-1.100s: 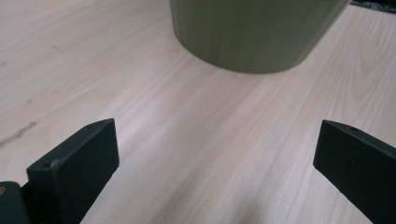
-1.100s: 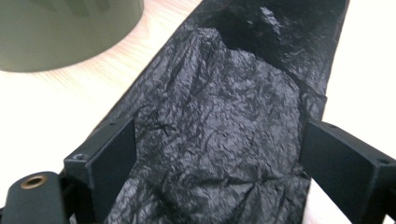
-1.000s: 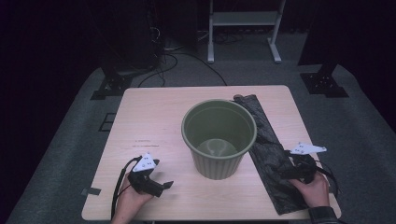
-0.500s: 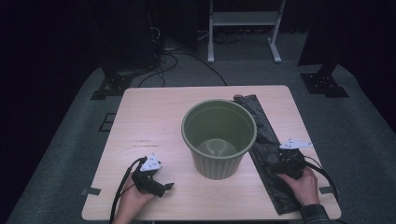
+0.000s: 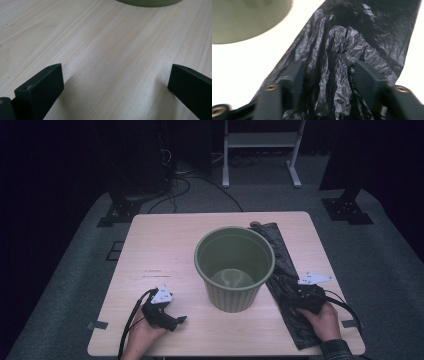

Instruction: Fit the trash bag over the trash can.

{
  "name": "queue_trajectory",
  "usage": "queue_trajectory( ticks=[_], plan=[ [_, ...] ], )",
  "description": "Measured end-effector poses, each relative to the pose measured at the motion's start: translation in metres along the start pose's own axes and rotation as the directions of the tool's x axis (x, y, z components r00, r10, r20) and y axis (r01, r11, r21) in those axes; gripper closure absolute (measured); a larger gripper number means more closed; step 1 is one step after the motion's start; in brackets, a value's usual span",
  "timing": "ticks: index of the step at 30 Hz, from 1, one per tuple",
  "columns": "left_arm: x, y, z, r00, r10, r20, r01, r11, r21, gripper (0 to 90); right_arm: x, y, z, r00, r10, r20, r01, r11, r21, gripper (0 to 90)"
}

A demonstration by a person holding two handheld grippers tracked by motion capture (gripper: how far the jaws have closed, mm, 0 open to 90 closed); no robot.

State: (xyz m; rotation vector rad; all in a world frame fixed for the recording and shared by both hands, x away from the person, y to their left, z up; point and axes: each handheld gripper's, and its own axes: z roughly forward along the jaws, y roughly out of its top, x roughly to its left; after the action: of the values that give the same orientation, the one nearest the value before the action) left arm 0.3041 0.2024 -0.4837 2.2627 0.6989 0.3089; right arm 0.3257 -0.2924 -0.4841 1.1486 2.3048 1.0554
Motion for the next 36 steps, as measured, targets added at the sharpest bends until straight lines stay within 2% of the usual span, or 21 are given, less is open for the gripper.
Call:
queue_trajectory(
  ticks=[7, 8, 10, 12, 16, 20, 26, 31, 36],
  plan=[
    [0.000, 0.000, 0.000, 1.0000, 0.001, 0.000, -0.001, 1.0000, 0.001, 0.0, -0.003, -0.003, -0.005, 1.0000, -0.005, -0.008, 0.005, 1.000, -0.015, 84.2],
    [0.000, 0.000, 0.000, 1.0000, 0.001, 0.000, -0.001, 1.0000, 0.001, 0.0, -0.005, -0.004, -0.006, 0.9999, -0.007, -0.007, 0.007, 1.000, -0.015, 87.8],
    [0.000, 0.000, 0.000, 1.0000, 0.001, 0.000, -0.001, 1.0000, 0.001, 0.0, -0.008, -0.006, -0.007, 0.9997, 0.005, -0.023, -0.006, 1.000, -0.020, 89.2],
    [0.000, 0.000, 0.000, 1.0000, 0.001, 0.000, -0.001, 1.0000, 0.001, 0.0, -0.011, -0.008, -0.009, 0.9993, -0.002, -0.038, 0.001, 1.000, -0.020, 89.2],
    [0.000, 0.000, 0.000, 1.0000, 0.000, 0.000, 0.000, 1.0000, 0.001, 0.0, -0.017, -0.012, -0.015, 0.9992, -0.013, -0.038, 0.012, 1.000, -0.022, 89.6],
    [0.000, 0.000, 0.000, 1.0000, -0.001, -0.001, 0.001, 1.0000, 0.000, 0.0, -0.021, -0.011, -0.025, 0.9982, -0.001, -0.061, -0.004, 0.997, -0.082, 89.9],
    [0.000, 0.000, 0.000, 1.0000, -0.001, -0.001, 0.001, 1.0000, 0.001, 0.0, -0.019, -0.003, -0.044, 0.9980, -0.012, -0.062, 0.001, 0.985, -0.171, 90.0],
    [0.000, 0.000, 0.000, 1.0000, -0.001, -0.001, 0.001, 1.0000, 0.001, 0.0, -0.017, 0.002, -0.055, 0.9981, -0.038, -0.049, 0.026, 0.976, -0.215, 90.0],
    [0.000, 0.000, 0.000, 1.0000, -0.001, 0.000, 0.001, 1.0000, 0.000, 0.0, -0.016, 0.012, -0.069, 0.9973, -0.063, -0.038, 0.051, 0.961, -0.273, 90.0]
  ],
)
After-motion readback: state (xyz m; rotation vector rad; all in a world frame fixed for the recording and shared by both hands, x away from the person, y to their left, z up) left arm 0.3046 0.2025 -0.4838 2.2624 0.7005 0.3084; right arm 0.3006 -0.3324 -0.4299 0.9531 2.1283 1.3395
